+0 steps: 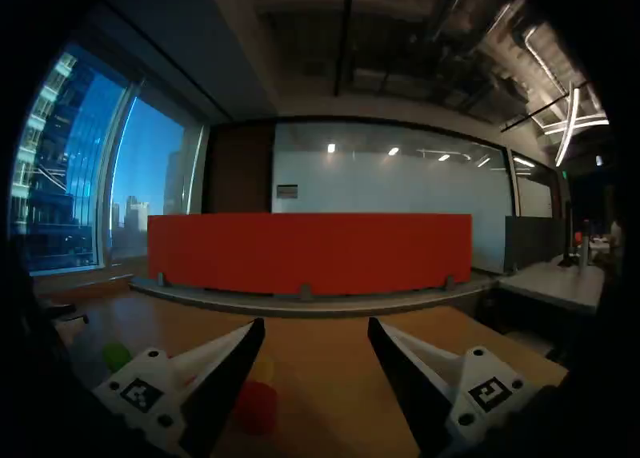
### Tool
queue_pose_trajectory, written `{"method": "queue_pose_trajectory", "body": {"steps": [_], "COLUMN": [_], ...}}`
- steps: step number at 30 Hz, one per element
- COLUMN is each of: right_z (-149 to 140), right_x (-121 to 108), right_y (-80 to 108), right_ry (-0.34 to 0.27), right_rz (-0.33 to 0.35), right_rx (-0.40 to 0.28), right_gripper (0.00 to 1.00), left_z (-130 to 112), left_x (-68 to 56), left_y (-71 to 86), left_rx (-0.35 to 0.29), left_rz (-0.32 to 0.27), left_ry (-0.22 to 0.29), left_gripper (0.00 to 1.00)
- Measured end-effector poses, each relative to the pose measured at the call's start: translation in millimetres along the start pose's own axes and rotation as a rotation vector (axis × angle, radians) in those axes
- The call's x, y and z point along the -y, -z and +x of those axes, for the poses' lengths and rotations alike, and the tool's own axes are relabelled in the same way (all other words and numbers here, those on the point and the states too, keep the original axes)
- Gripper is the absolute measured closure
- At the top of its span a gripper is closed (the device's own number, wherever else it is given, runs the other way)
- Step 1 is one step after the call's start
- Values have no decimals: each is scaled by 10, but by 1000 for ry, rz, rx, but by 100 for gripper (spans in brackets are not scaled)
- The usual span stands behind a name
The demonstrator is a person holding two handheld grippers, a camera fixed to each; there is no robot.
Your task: Pour water
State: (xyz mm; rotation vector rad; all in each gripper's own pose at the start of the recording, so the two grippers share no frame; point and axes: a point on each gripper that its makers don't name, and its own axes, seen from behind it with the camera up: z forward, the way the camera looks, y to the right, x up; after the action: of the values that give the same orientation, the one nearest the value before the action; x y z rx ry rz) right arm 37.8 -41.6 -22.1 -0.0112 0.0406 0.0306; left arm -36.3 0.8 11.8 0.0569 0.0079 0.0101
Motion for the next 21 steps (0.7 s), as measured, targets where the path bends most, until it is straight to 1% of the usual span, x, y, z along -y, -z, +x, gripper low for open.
{"method": "queue_pose_trajectory", "body": {"steps": [6,21], "right_z": [6,-7], "right_x": [-10,-15], "right_y": [-16,15], "right_ry": [2,3], "right_rz": [-1,0], "right_rx": [3,0], "right_gripper": [0,0], "left_z": [4,6], "left_x": [4,7], "left_y": [8,14], "left_rx": [0,3], "left_rz": [0,-1], "left_ry": [-1,-4], "left_gripper": [8,8]}}
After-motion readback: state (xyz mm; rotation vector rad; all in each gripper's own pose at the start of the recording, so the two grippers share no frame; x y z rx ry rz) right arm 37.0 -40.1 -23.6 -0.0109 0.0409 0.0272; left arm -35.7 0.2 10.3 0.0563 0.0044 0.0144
